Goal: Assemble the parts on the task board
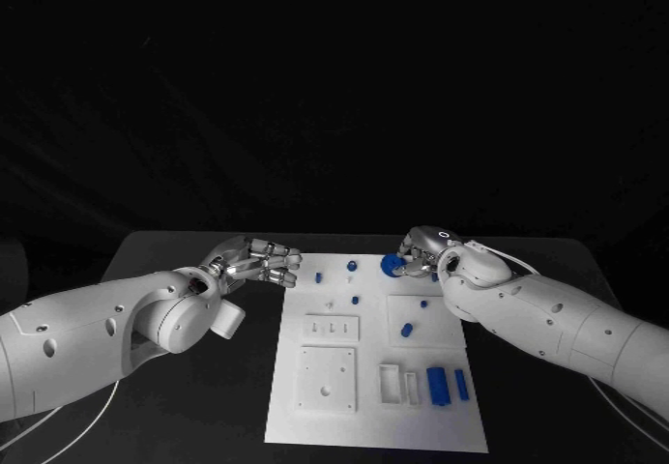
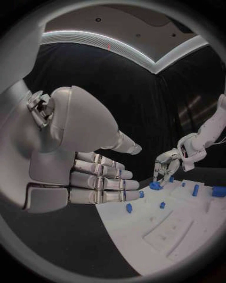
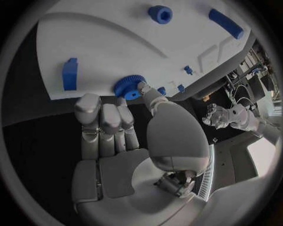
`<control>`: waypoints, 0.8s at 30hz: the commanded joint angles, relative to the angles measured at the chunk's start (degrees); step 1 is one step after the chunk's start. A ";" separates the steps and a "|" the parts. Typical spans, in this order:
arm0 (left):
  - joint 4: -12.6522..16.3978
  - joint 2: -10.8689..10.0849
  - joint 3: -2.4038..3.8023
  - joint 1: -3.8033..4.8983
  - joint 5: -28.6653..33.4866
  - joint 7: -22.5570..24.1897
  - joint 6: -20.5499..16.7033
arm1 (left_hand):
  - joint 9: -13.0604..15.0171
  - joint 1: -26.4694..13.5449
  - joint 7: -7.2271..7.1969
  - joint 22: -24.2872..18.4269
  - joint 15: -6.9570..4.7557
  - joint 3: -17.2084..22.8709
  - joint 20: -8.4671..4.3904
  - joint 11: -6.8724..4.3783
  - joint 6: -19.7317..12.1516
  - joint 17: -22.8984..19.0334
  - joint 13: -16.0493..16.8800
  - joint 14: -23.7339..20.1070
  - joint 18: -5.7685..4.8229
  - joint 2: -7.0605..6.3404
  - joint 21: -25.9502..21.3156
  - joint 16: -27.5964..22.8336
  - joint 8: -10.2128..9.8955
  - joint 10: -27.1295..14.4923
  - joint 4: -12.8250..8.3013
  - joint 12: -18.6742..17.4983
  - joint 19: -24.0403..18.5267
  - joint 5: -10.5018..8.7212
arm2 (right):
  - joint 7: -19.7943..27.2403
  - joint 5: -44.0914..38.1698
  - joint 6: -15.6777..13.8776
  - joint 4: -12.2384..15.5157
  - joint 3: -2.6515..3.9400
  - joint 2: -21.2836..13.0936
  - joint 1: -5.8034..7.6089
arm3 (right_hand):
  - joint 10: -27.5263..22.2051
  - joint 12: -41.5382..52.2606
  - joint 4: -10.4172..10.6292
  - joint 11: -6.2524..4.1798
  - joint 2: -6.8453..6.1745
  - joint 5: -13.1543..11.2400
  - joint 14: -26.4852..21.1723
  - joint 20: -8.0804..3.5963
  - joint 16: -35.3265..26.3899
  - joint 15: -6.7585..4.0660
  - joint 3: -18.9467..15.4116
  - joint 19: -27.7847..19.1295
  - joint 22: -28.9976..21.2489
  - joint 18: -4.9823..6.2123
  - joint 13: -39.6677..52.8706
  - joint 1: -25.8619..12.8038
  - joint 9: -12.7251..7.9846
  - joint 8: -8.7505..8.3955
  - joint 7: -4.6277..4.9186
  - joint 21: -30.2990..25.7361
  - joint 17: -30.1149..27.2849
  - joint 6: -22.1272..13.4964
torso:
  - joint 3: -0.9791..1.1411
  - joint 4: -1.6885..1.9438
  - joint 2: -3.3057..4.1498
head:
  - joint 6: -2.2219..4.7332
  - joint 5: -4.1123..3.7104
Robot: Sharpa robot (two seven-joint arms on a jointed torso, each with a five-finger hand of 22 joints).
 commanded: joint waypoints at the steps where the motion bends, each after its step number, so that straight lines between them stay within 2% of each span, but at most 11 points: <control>1: 0.07 0.15 0.03 0.04 -0.29 0.15 1.03 | -0.02 0.14 0.00 -0.06 0.19 -0.22 0.16 0.07 -0.60 0.07 0.07 -0.06 -0.40 0.52 0.21 0.08 0.14 -0.35 -0.16 0.17 -0.43 -0.12 | -1.66 -2.91 0.19 0.19 -0.21 0.26 -0.43 | 0.06 -0.22 0.29 0.08 -0.64 -0.16 0.14 0.03 0.16 -0.03 -0.47 3.28 5.72 -0.39 -0.08 -0.12 0.06 -0.06 -0.04 0.14 0.03 -0.58 | -0.03 -0.02 0.00 | -0.06 -0.01; 14: -0.09 0.27 0.03 0.04 -0.37 0.00 1.17 | -0.03 0.10 0.04 -0.09 0.22 -0.24 0.18 0.10 -0.90 0.07 0.07 -0.11 -0.40 0.49 0.23 0.07 0.13 -0.43 -0.17 0.18 -0.47 -0.15 | -3.05 -3.90 -0.76 0.64 -0.32 0.62 -0.60 | -0.26 -0.73 1.63 0.18 -1.21 0.11 0.09 0.07 -0.13 -0.01 -1.57 3.27 5.67 -0.24 -0.37 -0.55 0.11 -0.03 0.11 -0.10 -0.14 -1.53 | -0.02 -0.01 -0.03 | -0.06 0.05; 24: -0.21 0.35 0.02 0.03 -0.38 -0.05 1.30 | -0.03 0.10 0.04 -0.09 0.22 -0.24 0.18 0.10 -0.90 0.07 0.07 -0.11 -0.40 0.49 0.23 0.07 0.13 -0.43 -0.17 0.18 -0.47 -0.15 | -3.72 -3.58 -2.46 0.80 -0.31 0.95 -0.61 | -0.16 -0.73 2.43 0.07 -1.15 2.37 0.10 -0.06 -0.11 -0.16 -0.99 3.34 5.69 -0.19 -0.39 -1.99 0.15 -0.03 0.00 -0.06 -0.02 -1.26 | -0.05 0.01 0.01 | 0.01 -0.02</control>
